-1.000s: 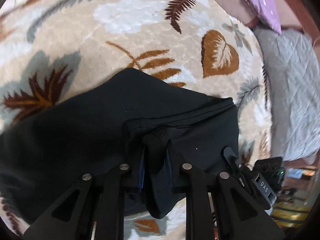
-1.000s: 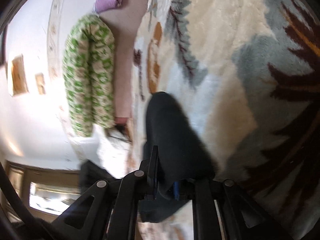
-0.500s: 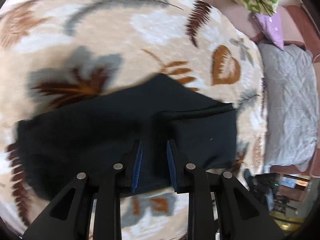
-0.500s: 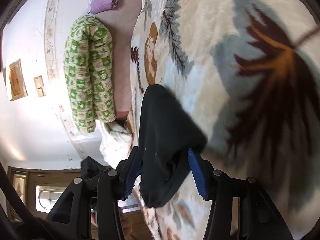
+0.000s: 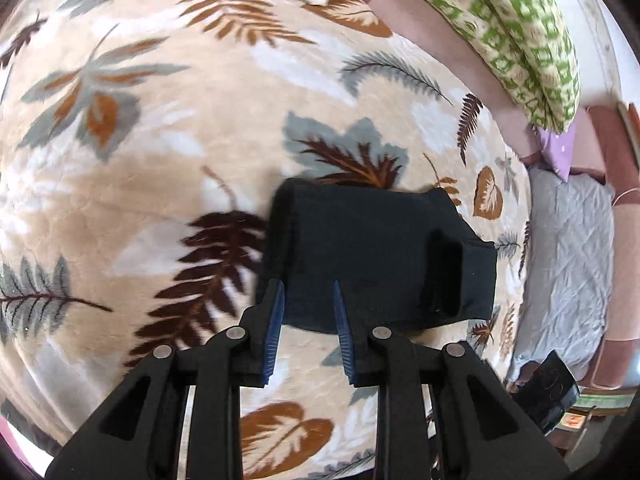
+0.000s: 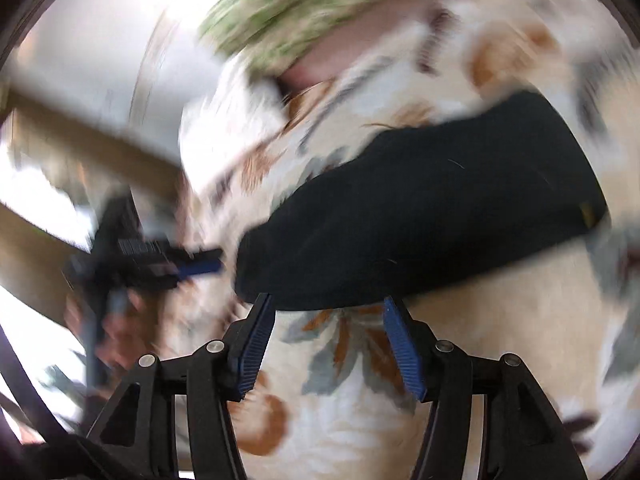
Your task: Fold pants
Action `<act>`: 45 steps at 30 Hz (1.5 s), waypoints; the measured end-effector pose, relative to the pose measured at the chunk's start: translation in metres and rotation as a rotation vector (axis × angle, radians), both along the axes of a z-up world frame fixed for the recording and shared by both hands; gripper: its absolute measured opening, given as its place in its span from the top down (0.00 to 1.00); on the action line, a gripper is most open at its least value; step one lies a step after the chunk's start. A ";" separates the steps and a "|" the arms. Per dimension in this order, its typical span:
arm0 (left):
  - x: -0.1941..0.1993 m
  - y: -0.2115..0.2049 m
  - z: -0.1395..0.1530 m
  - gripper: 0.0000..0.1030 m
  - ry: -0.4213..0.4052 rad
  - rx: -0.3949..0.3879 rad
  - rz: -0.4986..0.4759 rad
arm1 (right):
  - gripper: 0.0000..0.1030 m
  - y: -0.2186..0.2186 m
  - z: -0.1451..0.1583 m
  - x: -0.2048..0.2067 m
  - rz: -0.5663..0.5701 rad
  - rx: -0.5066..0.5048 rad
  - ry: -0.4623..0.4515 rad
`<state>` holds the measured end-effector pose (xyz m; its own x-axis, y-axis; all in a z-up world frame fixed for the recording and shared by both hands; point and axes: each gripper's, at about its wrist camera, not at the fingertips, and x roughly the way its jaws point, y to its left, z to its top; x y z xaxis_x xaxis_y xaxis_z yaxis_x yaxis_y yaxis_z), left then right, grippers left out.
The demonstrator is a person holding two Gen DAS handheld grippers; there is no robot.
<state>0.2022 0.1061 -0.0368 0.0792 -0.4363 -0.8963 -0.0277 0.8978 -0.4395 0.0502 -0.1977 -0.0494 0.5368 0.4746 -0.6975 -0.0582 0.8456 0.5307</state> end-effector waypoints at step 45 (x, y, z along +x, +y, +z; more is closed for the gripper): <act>-0.060 0.009 -0.102 0.78 -0.078 -0.542 0.514 | 0.38 0.075 0.029 0.140 0.319 -0.132 0.101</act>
